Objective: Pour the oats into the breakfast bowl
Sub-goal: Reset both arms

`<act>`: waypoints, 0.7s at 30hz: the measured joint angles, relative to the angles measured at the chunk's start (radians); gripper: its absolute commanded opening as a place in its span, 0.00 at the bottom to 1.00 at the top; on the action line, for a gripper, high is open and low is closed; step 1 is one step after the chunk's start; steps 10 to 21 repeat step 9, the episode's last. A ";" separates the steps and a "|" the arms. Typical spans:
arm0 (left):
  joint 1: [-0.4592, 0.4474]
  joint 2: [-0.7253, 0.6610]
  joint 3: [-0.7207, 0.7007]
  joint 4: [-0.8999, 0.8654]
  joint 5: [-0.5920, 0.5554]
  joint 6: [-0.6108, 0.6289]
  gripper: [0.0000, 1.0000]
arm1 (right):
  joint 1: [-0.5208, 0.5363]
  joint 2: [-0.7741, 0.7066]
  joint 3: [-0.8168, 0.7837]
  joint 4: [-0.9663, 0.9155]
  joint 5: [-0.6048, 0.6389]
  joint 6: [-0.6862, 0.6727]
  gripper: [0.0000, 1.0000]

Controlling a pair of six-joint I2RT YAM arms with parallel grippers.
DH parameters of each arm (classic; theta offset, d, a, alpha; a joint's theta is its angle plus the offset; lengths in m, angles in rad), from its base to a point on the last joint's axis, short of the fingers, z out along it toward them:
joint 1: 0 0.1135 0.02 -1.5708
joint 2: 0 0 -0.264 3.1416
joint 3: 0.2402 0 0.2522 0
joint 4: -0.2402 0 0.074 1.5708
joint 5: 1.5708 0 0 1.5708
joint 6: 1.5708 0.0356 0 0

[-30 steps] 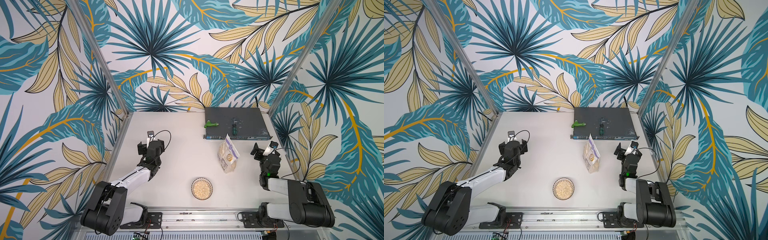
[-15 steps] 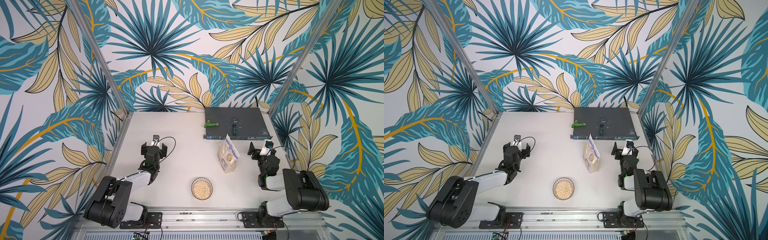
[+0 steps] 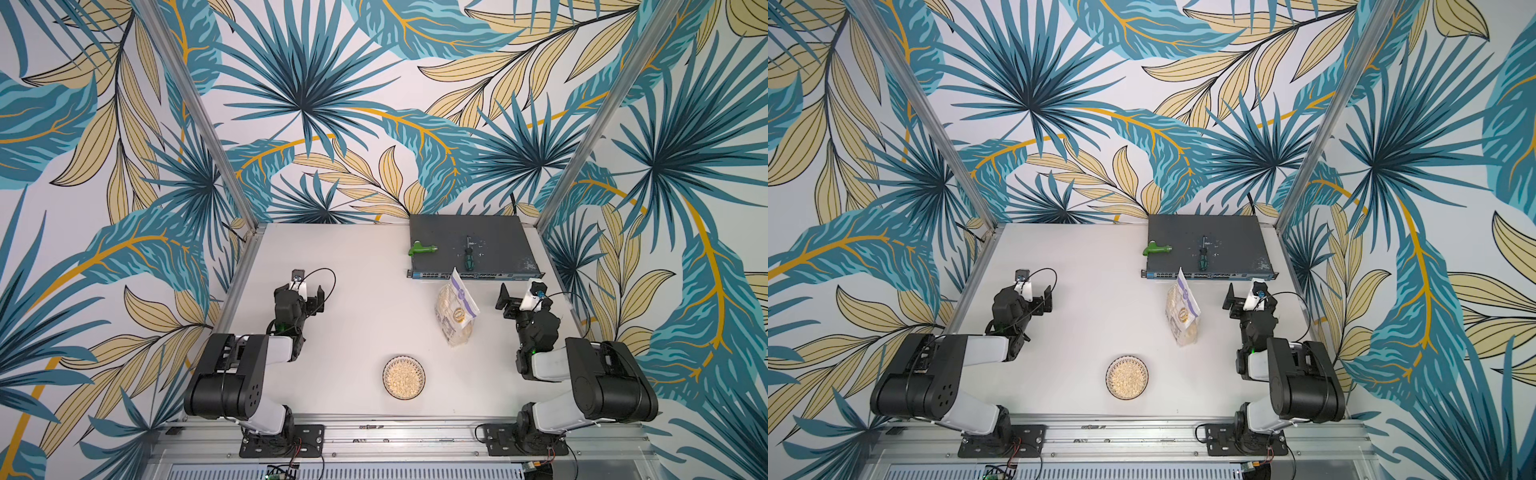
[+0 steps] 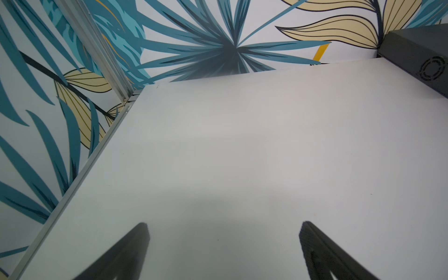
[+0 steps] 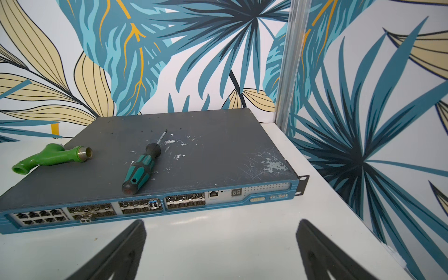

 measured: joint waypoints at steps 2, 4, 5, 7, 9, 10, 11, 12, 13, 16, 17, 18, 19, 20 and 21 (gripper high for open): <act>-0.007 0.000 0.000 0.000 0.007 0.000 1.00 | 0.000 0.000 -0.004 0.005 0.017 0.003 1.00; -0.009 0.000 0.000 -0.001 0.010 0.001 1.00 | 0.000 0.000 -0.005 0.006 0.026 0.005 1.00; -0.009 0.000 0.000 -0.001 0.011 0.001 1.00 | 0.000 0.000 -0.005 0.006 0.029 0.006 1.00; -0.010 0.000 0.001 -0.002 0.011 0.001 1.00 | 0.000 0.000 -0.005 0.006 0.032 0.006 1.00; -0.010 0.000 0.001 -0.002 0.013 0.000 1.00 | 0.000 0.000 -0.005 0.006 0.035 0.008 1.00; -0.010 0.000 0.001 -0.002 0.013 0.000 1.00 | 0.000 0.000 -0.005 0.006 0.035 0.008 1.00; -0.010 0.000 0.001 -0.002 0.013 0.000 1.00 | 0.000 0.000 -0.005 0.006 0.035 0.008 1.00; -0.010 0.000 0.001 -0.002 0.013 0.000 1.00 | 0.000 0.000 -0.005 0.006 0.035 0.008 1.00; -0.010 0.000 0.001 -0.002 0.013 0.000 1.00 | 0.000 0.000 -0.005 0.006 0.035 0.008 1.00; -0.010 0.000 0.001 -0.002 0.013 0.000 1.00 | 0.000 0.000 -0.005 0.006 0.035 0.008 1.00; -0.010 0.000 0.001 -0.002 0.013 0.000 1.00 | 0.000 0.000 -0.005 0.006 0.035 0.008 1.00; -0.010 0.000 0.001 -0.002 0.013 0.000 1.00 | 0.000 0.000 -0.005 0.006 0.035 0.008 1.00; -0.010 0.000 0.001 -0.002 0.013 0.000 1.00 | 0.000 0.000 -0.005 0.006 0.035 0.008 1.00; -0.010 0.000 0.001 -0.002 0.013 0.000 1.00 | 0.000 0.000 -0.005 0.006 0.035 0.008 1.00; -0.010 0.000 0.001 -0.002 0.013 0.000 1.00 | 0.000 0.000 -0.005 0.006 0.035 0.008 1.00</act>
